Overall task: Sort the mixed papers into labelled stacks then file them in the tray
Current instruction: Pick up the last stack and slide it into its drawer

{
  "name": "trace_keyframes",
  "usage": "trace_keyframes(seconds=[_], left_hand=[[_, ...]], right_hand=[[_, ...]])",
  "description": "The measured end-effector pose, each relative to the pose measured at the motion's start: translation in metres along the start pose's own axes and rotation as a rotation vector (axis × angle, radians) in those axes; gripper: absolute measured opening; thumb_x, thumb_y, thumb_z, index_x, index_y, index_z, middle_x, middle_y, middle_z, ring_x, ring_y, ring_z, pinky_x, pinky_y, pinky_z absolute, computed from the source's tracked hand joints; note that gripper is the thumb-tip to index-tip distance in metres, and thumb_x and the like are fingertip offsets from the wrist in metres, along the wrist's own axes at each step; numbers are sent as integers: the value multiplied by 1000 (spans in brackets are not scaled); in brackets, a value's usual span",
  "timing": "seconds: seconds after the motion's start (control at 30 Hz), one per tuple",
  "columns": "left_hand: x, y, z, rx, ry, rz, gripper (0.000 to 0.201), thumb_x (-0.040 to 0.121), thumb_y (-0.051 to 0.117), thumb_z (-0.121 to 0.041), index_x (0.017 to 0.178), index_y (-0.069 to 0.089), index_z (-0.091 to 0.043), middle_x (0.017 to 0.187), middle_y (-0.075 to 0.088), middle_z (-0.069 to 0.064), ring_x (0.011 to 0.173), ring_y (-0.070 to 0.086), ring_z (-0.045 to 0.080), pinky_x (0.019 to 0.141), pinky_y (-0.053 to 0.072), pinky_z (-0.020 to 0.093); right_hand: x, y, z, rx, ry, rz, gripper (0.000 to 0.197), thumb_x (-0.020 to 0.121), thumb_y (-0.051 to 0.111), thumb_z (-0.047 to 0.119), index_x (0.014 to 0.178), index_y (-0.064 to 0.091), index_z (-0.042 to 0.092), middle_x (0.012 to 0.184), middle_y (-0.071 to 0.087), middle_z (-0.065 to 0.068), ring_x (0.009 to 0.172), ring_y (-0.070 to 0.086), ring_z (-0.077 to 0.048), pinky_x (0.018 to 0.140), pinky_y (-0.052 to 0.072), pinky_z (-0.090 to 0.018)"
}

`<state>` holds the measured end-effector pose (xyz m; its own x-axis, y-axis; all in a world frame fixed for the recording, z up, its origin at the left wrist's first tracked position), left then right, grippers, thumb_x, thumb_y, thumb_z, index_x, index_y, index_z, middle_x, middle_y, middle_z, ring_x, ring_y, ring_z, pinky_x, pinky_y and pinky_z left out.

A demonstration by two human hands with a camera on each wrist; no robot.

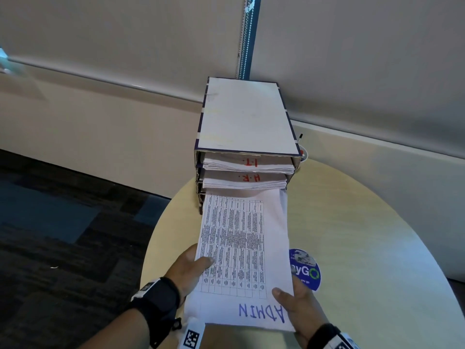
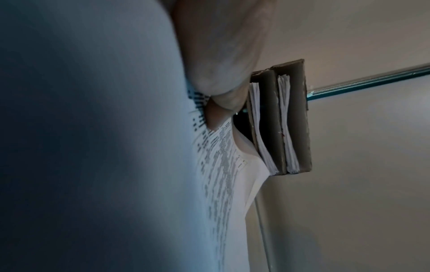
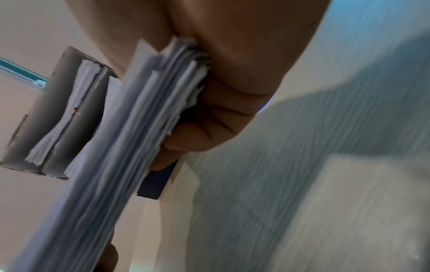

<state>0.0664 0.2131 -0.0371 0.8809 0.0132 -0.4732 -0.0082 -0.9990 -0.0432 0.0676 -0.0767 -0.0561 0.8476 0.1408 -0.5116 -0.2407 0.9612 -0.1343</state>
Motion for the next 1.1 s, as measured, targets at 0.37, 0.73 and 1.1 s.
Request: trace_keyframes(seconds=[0.37, 0.73, 1.1], left_hand=[[-1, -9, 25, -21, -94, -42, 36, 91, 62, -32, 126, 55, -36, 126, 62, -17, 120, 55, 10, 98, 43, 34], [6, -4, 17, 9, -30, -17, 33, 95, 57, -25, 128, 56, -30, 123, 67, -13, 117, 60, 9, 96, 45, 29], [-1, -4, 21, -7, -57, -37, 31, 97, 54, -17, 124, 59, -31, 118, 70, -14, 113, 64, 12, 104, 46, 40]], right_hand=[[-2, 10, 6, -152, -18, 39, 36, 90, 68, 13, 120, 62, 31, 109, 74, 15, 106, 68, -12, 98, 53, -41], [5, 1, -1, -102, -3, 34, 45, 80, 73, 27, 124, 63, 24, 108, 76, 10, 101, 71, -14, 90, 57, -39], [1, 2, -1, -132, -13, 83, 48, 83, 72, 35, 128, 60, 26, 110, 74, 15, 102, 69, -10, 87, 58, -32]])
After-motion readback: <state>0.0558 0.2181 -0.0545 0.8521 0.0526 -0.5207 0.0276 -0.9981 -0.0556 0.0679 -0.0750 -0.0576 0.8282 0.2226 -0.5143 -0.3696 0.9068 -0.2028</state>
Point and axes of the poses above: each hand's wrist, its own x-axis towards the middle knuckle, its own y-axis out of the palm, z = x × y, the point moved 1 cm from there along x, towards the middle knuckle
